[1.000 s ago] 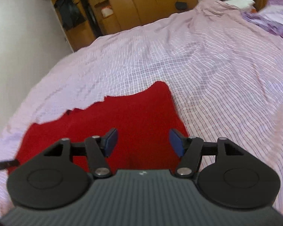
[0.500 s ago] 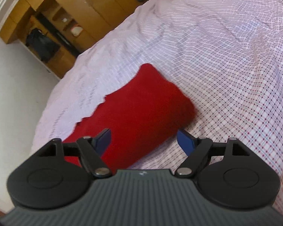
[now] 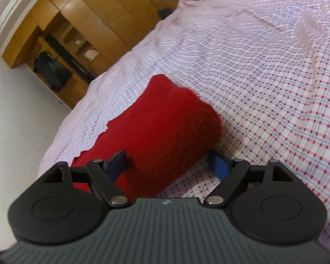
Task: Fold small clothes
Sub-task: 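Grasp the end of the folded cardigan with the right gripper, then lift the end with the right gripper and fold it over the other half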
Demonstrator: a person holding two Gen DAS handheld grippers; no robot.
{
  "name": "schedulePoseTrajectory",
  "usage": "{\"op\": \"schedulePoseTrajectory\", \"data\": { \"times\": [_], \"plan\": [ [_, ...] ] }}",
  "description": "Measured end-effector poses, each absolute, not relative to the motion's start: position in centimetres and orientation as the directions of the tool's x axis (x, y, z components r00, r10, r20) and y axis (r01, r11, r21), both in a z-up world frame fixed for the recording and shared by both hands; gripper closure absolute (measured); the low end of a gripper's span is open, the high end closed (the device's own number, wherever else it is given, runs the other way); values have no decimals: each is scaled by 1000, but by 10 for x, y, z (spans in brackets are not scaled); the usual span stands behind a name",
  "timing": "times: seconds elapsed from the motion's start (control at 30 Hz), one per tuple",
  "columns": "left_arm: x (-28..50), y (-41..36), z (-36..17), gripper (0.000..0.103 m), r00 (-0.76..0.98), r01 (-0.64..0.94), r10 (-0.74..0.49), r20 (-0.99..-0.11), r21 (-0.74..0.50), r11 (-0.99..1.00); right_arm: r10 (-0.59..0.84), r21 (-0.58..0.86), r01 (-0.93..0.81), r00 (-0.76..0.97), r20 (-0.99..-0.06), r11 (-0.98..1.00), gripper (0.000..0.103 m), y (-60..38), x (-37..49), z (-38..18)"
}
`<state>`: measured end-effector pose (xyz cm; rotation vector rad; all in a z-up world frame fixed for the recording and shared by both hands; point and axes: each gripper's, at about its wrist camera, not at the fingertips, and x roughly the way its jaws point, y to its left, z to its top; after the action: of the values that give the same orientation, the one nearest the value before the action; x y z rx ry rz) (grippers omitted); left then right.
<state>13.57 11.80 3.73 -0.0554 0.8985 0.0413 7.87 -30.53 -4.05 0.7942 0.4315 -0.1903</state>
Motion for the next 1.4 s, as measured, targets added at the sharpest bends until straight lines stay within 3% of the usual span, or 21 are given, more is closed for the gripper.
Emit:
{"op": "schedulePoseTrajectory", "data": {
  "times": [0.27, 0.63, 0.9, 1.03, 1.1, 1.4],
  "plan": [
    [141, 121, 34, 34, 603, -106, 6, -798, -72, 992, 77, 783, 239, 936, -342, 574, 14, -320, 75, -45],
    [145, 114, 30, 34, 600, -91, 29, -799, -32, 995, 6, 833, 230, 963, -270, 502, 14, -319, 85, -45],
    [147, 114, 29, 34, 597, -86, 28, -802, -29, 996, -38, 854, 275, 957, -288, 442, 42, -329, 92, -54],
    [147, 114, 30, 34, 597, -83, 28, -801, -28, 996, -48, 855, 285, 955, -293, 433, 49, -333, 95, -58],
    [146, 114, 30, 34, 597, -82, 26, -802, -29, 996, -56, 847, 291, 953, -298, 444, 61, -334, 96, -59],
    [136, 119, 40, 34, 608, -74, 29, -793, -20, 997, -69, 785, 289, 951, -302, 547, 68, -325, 97, -43]
  ]
}}
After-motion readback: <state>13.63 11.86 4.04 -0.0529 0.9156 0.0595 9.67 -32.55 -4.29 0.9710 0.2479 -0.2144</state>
